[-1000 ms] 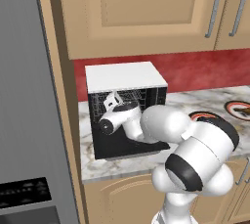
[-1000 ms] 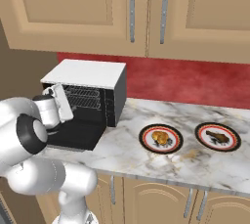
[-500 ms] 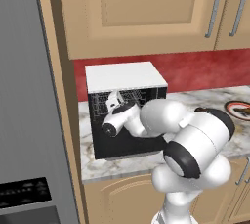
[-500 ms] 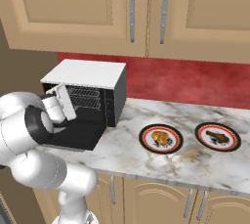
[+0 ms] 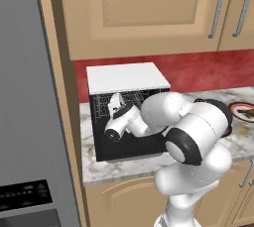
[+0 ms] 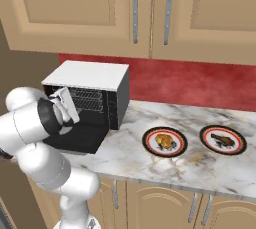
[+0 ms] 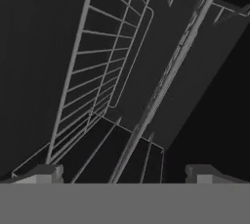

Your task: Open the toaster oven door. Place the bread on the top rack in the toaster oven and place the chicken drumstick on the bottom rack.

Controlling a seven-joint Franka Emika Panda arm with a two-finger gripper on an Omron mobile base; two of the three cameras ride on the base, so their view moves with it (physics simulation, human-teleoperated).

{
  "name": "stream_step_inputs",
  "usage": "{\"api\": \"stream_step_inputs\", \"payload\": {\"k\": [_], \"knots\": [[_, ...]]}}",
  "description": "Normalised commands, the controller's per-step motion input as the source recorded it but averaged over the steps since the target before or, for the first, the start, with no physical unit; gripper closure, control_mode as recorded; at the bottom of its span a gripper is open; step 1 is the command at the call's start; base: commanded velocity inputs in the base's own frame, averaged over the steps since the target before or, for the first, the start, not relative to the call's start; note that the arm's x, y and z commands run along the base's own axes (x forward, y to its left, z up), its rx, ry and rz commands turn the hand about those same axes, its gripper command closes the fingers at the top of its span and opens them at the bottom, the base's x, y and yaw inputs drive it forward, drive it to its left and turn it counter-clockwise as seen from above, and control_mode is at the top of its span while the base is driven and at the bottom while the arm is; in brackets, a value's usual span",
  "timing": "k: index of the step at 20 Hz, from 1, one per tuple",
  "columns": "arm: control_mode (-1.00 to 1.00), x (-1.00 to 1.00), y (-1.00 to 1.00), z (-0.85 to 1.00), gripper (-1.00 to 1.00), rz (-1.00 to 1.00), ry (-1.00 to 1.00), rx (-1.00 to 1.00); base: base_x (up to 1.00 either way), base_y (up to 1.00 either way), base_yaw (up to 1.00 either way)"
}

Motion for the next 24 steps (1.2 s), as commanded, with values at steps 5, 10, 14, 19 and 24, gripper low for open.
{"api": "stream_step_inputs", "payload": {"k": [5, 10, 14, 19, 24], "knots": [[-1.0, 0.03, 0.02, -0.1, -1.0, 0.0, 0.0, 0.0, 0.0, 0.0, 0.0], [-1.0, 0.11, 0.13, 0.0, -1.0, 0.0, 0.0, -0.03, 0.0, 0.0, 0.0], [-1.0, 0.26, 0.23, 0.0, -1.0, 0.0, 0.0, -0.13, 0.0, 0.0, 0.0], [-1.0, 0.16, 0.09, 0.0, -1.0, 0.01, 0.0, -0.28, 0.0, 0.0, 0.0], [-1.0, 0.45, 0.0, -0.02, -1.0, 0.0, 0.0, -0.19, 0.0, 0.0, 0.0]]}}
